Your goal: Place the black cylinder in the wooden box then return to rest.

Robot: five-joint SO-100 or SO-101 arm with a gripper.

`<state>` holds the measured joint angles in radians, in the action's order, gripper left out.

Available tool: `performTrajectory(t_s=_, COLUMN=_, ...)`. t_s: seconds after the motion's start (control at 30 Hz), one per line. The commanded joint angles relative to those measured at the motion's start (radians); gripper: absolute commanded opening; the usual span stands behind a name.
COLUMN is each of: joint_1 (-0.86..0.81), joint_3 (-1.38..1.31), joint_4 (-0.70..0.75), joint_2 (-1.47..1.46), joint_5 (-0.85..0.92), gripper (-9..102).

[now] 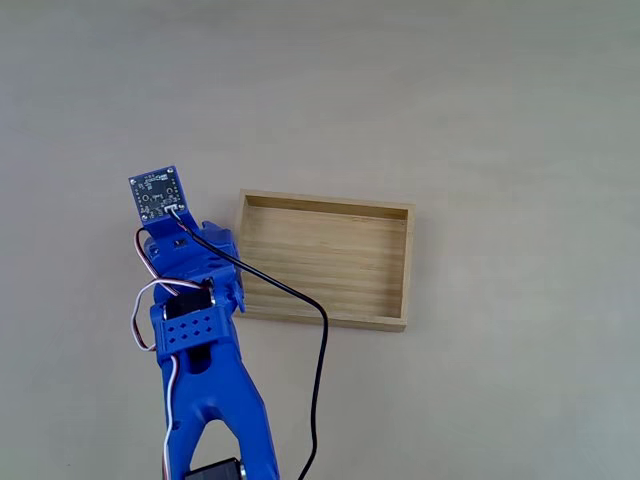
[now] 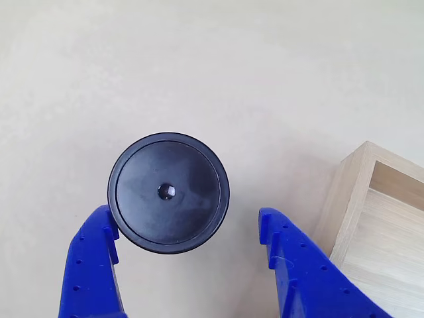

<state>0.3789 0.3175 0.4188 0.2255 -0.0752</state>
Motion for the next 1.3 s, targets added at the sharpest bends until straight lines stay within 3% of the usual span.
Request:
performTrajectory(t_s=0.0, joint_1=0.021, joint_3=-0.127, joint_4=-0.046, joint_2=-0.025, joint_5=0.000, gripper=32)
performTrajectory(t_s=0.73, joint_1=0.025, joint_3=-0.187, joint_4=-0.052, joint_2=0.041, joint_5=-0.009, gripper=31)
performTrajectory(t_s=1.27, joint_1=0.035, joint_3=-0.193, joint_4=-0.052, joint_2=0.043, joint_5=-0.009, gripper=20)
